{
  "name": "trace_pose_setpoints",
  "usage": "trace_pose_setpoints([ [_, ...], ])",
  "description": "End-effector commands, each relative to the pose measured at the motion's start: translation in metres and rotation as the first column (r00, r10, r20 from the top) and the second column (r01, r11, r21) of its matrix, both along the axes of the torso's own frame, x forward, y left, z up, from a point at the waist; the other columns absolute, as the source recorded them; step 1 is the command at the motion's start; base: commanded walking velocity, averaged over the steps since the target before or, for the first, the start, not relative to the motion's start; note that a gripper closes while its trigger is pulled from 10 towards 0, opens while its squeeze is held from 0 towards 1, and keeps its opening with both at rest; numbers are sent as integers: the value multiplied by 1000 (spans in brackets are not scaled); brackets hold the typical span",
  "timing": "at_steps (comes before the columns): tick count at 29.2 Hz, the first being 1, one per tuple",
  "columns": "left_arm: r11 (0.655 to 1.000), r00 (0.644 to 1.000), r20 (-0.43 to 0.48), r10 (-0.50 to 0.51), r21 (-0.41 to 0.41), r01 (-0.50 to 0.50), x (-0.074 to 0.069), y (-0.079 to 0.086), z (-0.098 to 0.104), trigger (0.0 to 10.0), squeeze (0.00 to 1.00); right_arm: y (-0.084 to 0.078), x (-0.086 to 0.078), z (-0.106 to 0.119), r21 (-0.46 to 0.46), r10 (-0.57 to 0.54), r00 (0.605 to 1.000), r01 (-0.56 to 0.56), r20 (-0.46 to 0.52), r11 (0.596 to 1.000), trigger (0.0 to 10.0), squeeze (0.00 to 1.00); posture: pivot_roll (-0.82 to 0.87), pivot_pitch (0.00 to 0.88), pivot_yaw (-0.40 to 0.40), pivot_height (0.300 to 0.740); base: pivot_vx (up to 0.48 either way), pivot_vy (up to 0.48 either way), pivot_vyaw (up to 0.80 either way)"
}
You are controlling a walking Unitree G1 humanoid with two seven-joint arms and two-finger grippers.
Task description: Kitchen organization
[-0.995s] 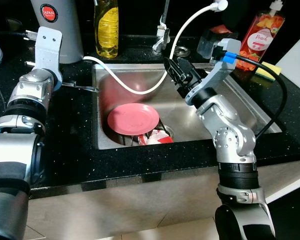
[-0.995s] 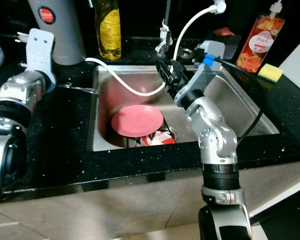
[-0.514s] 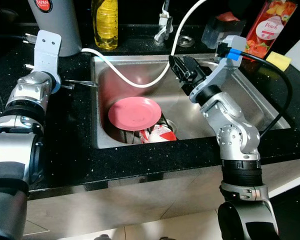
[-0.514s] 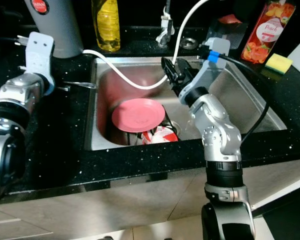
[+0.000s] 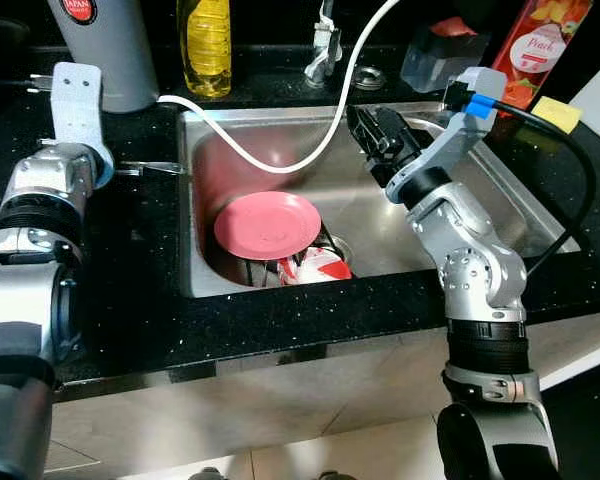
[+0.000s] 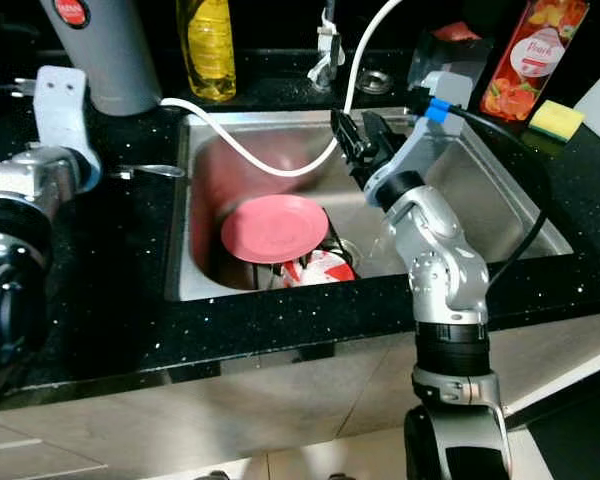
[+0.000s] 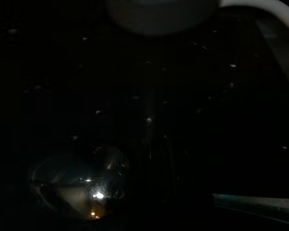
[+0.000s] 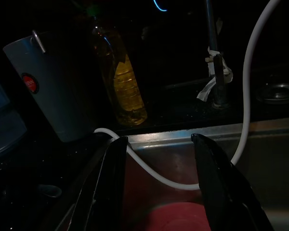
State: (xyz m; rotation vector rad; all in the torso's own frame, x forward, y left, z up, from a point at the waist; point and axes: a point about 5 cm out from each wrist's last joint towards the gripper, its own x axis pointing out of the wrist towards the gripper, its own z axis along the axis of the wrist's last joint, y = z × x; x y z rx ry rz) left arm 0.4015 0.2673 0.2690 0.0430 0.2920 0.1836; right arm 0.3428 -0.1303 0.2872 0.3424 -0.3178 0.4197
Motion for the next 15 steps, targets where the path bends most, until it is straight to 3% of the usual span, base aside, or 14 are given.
trace_pose_setpoints([
  [1,1000,999,-37,4,-11,-4,-6,-1,-2,10000,0,-5,-1,-2,-7,-18,1000,18,2,1000,10000,0,136,110,-20,740,0,0,0],
  [12,994,991,-81,-106,-6,106,-39,-34,-8,10000,0,-3,2,-1,-3,-12,1000,12,10,1000,10000,0,150,88,-19,740,0,0,0],
  [15,993,992,-60,-112,18,113,-44,-36,-3,10000,0,-3,2,-1,-3,-12,1000,12,13,1000,10000,0,148,86,-19,740,0,0,0],
])
